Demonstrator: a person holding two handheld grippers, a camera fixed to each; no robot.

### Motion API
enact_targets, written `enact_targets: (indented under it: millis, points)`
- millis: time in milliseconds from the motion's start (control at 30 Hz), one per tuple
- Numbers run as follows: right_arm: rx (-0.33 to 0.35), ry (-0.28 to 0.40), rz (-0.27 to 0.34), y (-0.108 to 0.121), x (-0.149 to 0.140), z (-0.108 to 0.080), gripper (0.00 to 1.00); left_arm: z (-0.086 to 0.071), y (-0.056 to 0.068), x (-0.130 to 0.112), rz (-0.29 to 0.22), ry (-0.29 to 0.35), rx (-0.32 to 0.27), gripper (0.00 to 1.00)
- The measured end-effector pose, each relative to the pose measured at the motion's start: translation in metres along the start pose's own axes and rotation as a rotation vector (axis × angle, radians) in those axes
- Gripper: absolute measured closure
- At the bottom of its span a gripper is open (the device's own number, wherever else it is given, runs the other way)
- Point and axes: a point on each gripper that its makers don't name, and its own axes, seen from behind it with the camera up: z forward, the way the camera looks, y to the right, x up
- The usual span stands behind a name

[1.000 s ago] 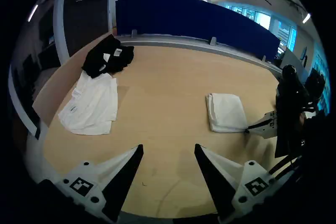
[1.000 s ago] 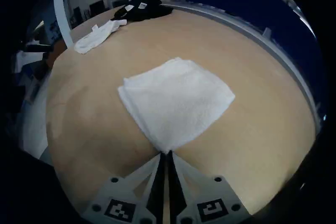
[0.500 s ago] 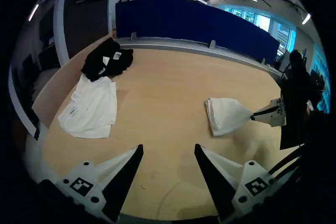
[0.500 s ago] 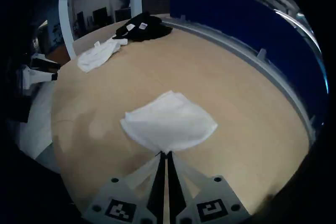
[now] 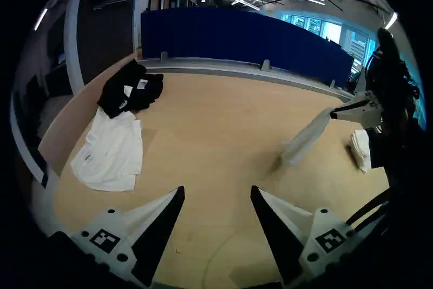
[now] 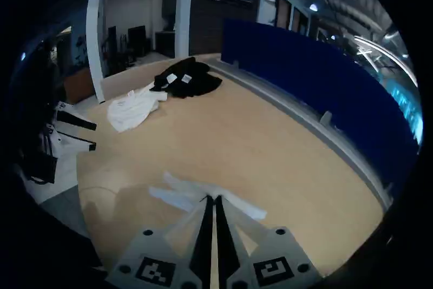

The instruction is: Fold towel

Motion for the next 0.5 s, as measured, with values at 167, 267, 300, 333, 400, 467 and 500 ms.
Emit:
enact_targets:
  millis: [167,267,300,333,400,467,500]
  points:
    - [-0.023,0.027,-0.007,0.011,0.017,-0.017,0.97,0.001,0.004,0.005,0.004,0.01,-0.012,0.1]
    - [-0.04,0.034,-0.008,0.019,0.02,-0.025,0.97,0.001,0.006,0.008,0.007,0.014,-0.018,0.1]
    - [-0.045,0.036,-0.007,0.022,0.021,-0.027,0.97,0.001,0.007,0.009,0.008,0.016,-0.019,0.1]
    - [-0.05,0.038,-0.004,0.025,0.021,-0.03,0.97,0.001,0.008,0.01,0.009,0.017,-0.021,0.1]
    - [-0.062,0.043,0.002,0.031,0.021,-0.035,0.97,0.001,0.009,0.012,0.011,0.02,-0.024,0.1]
    - [-0.077,0.048,0.01,0.04,0.021,-0.041,0.97,0.001,0.01,0.014,0.013,0.022,-0.027,0.1]
    - [-0.085,0.051,0.014,0.044,0.021,-0.043,0.97,0.001,0.01,0.014,0.014,0.022,-0.028,0.1]
